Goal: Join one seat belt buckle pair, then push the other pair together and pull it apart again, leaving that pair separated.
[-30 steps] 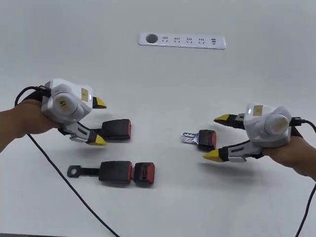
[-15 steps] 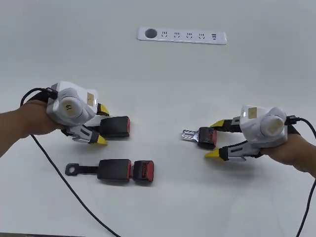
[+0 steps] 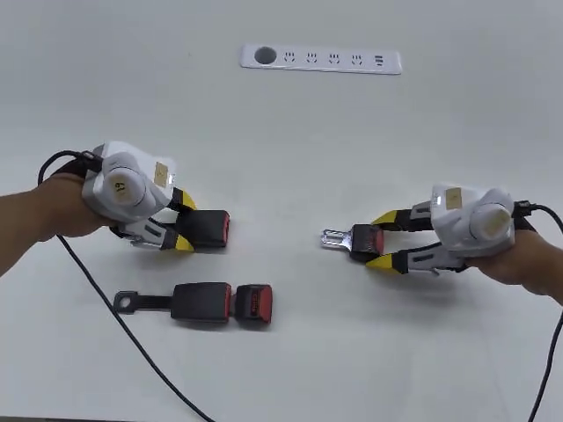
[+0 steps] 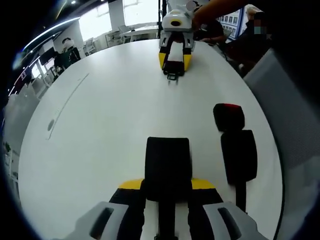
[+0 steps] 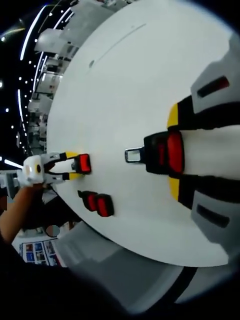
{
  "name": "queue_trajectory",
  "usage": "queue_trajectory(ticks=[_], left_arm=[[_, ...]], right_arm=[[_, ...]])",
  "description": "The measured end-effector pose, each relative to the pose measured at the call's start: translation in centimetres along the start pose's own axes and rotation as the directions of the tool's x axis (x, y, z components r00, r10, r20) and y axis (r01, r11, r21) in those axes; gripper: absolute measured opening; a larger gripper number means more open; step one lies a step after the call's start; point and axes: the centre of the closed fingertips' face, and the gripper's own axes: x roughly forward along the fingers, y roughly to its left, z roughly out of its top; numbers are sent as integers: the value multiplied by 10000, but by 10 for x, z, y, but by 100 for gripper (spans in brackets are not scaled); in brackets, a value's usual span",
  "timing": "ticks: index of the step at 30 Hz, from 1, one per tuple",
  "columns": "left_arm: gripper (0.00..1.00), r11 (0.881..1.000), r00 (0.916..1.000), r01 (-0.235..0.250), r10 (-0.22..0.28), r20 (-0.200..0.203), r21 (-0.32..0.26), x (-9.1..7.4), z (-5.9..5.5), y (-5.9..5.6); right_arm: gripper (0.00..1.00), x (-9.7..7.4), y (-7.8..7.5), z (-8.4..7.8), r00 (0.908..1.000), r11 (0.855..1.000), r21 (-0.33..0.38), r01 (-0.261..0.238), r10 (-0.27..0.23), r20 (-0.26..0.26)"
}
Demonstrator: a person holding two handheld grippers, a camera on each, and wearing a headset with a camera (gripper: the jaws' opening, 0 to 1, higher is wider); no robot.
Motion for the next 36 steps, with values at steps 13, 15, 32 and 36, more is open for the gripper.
queue_trajectory(ticks=[13,15,32,36], left_arm=[[33,9998,10000,35,-35,27,-179,1,-2,1],[33,9998,10000,32,-31,29,-201,1,-1,1],[33,9998,9999,61,-62,-84,-196,1,-2,0],[33,9997,9999,76,-78,-91,-227,1,-2,-1]], right_arm=[[34,8,6,9,9984,9997,18,-248,247,502],[34,11,7,11,9981,9996,48,-288,285,546],[34,50,8,47,9915,9991,160,-392,369,1251],[34,58,6,53,9900,9990,229,-376,341,1367]])
